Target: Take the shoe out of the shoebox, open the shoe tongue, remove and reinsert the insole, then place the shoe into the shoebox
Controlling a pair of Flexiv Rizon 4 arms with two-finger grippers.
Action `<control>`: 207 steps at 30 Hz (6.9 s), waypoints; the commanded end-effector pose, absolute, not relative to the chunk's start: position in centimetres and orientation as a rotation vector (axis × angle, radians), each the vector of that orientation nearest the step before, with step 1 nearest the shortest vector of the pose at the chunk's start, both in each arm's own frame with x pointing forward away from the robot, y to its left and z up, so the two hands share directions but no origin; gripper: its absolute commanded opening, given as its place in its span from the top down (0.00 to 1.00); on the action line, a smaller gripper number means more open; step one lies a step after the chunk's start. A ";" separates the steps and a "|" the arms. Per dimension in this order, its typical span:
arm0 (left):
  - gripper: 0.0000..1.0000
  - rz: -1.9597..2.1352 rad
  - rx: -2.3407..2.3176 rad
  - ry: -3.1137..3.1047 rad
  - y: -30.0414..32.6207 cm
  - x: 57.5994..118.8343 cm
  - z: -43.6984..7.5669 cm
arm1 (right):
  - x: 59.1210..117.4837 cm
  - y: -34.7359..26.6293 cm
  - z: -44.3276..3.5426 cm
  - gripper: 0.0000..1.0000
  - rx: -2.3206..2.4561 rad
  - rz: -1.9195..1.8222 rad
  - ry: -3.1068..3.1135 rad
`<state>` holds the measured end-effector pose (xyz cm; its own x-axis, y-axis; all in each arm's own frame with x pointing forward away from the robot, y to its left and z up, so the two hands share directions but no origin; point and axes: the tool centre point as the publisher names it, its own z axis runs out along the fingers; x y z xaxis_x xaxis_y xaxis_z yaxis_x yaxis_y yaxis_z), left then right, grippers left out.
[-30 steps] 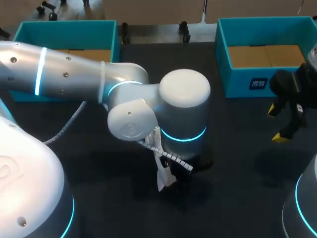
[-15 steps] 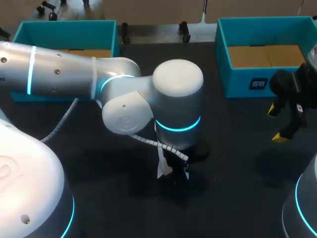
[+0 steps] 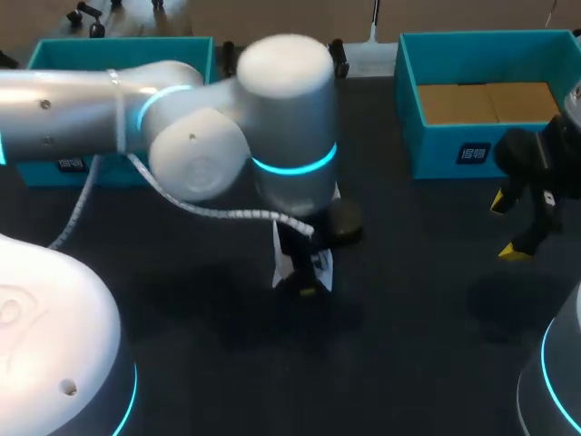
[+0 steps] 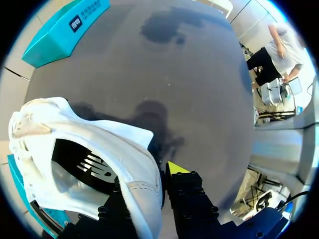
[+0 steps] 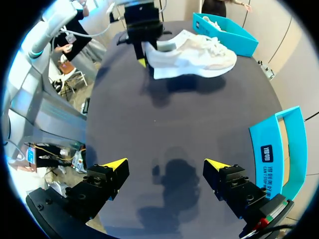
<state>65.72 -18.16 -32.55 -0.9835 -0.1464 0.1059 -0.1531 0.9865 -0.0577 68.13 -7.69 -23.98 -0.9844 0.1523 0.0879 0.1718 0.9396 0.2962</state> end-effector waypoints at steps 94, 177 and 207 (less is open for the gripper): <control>1.00 0.047 0.162 -2.887 4.3 96.2 -11.6 | 68.1 -7.7 -24.0 0.00 -0.254 -0.468 -3.033; 1.00 -0.497 -1.710 -2.583 27.3 112.0 -17.6 | 68.1 -7.7 -24.0 0.00 -0.254 -0.468 -3.033; 1.00 -0.488 -1.738 -2.407 30.7 116.6 -24.2 | 68.1 -7.7 -24.0 0.00 -0.254 -0.468 -3.033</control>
<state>115.95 30.70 -24.14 -0.3278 0.8988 0.2909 0.9406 0.2818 0.1893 68.13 -7.69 -23.98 -0.9844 0.1523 0.0879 0.1718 0.9395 0.2962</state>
